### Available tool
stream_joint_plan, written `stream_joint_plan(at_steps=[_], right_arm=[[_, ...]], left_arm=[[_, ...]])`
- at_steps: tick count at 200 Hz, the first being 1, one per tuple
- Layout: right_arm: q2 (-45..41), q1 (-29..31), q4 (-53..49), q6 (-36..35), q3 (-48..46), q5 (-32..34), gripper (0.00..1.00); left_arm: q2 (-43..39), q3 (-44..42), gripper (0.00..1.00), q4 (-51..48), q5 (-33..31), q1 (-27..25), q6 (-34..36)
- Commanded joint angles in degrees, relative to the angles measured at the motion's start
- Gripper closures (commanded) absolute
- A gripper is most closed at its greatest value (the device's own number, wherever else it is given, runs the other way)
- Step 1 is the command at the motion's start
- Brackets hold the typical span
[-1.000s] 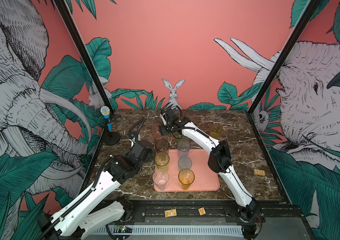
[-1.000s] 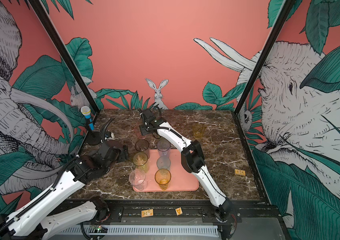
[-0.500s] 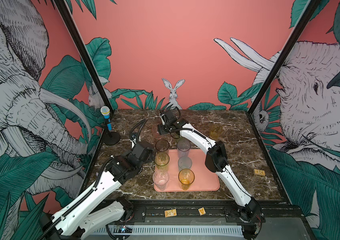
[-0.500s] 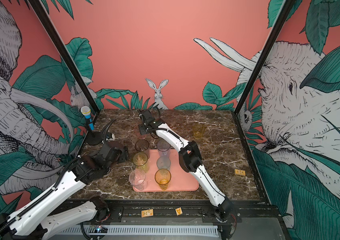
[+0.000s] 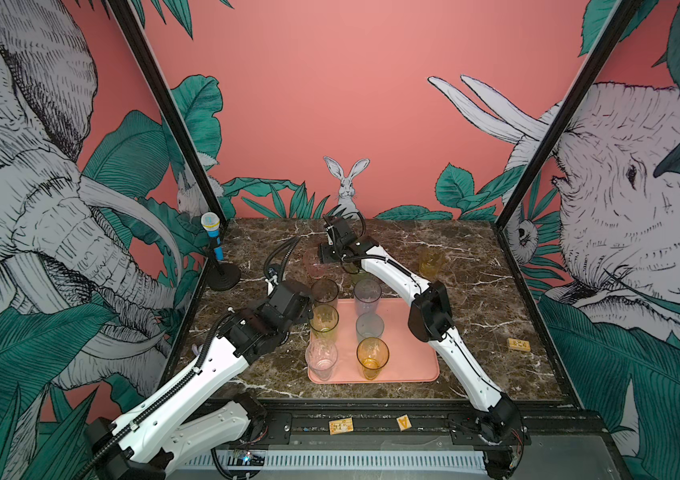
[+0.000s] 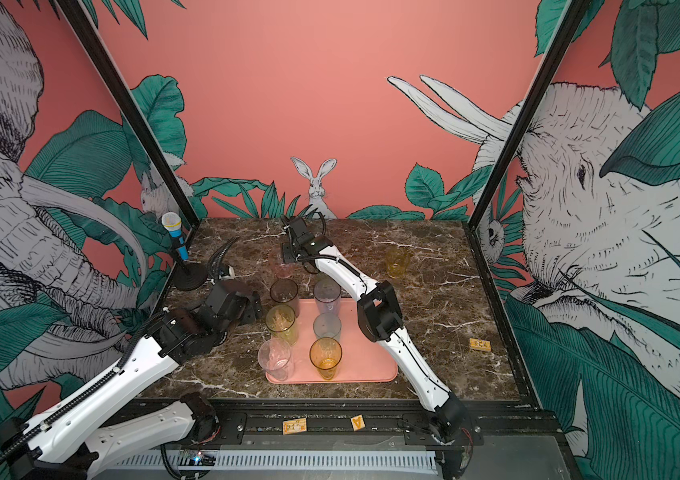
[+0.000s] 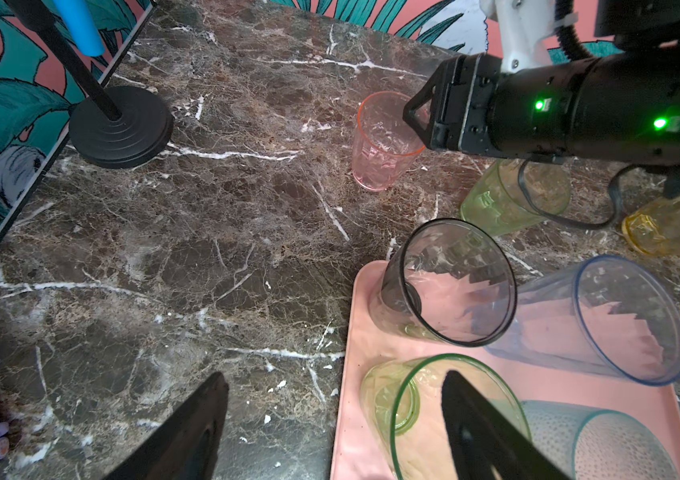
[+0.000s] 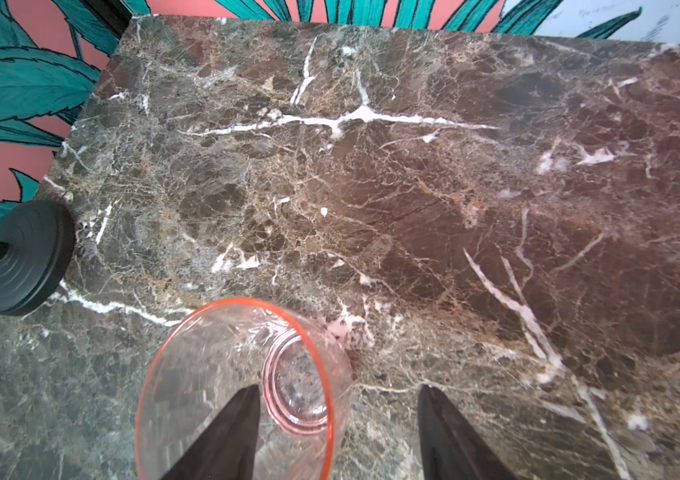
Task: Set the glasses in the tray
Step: 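Lower right gripper into the pink glass rim and close it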
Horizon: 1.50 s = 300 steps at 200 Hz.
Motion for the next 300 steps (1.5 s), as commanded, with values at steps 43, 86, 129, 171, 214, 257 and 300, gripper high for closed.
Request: stream_joint_plan(at_steps=[43, 86, 129, 171, 214, 257, 300], right_arm=[[2.09, -0.58, 3.26, 3.23, 1.83, -1.63, 0.47], [3.05, -0.66, 3.41, 4.11, 2.31, -2.68, 0.59], [3.35, -0.77, 3.63, 4.03, 2.36, -3.07, 0.68], [3.24, -0.79, 3.63, 3.77, 2.36, -3.39, 0.8], [2.69, -0.83, 3.53, 3.33, 2.02, -3.36, 0.89], [1.78, -1.26, 3.23, 3.5, 1.92, -4.69, 0.98], [-2.2, -1.45, 3.06, 2.65, -1.12, -5.59, 1.0]], left_arm=[[0.53, 1.93, 0.17, -0.96, -2.05, 0.18, 0.85], [0.62, 2.02, 0.18, -1.19, -2.03, 0.18, 0.91], [-0.06, 1.59, 0.17, -1.23, -2.39, 0.21, 0.83], [-0.17, 1.23, 0.18, -1.4, -2.06, 0.23, 0.59], [-0.35, 1.05, 0.18, -1.61, -2.02, 0.18, 0.28], [-0.01, 1.05, 0.18, -1.7, -1.52, 0.18, 0.11], [-1.03, 0.58, 0.17, -2.92, -0.84, 0.18, -0.99]])
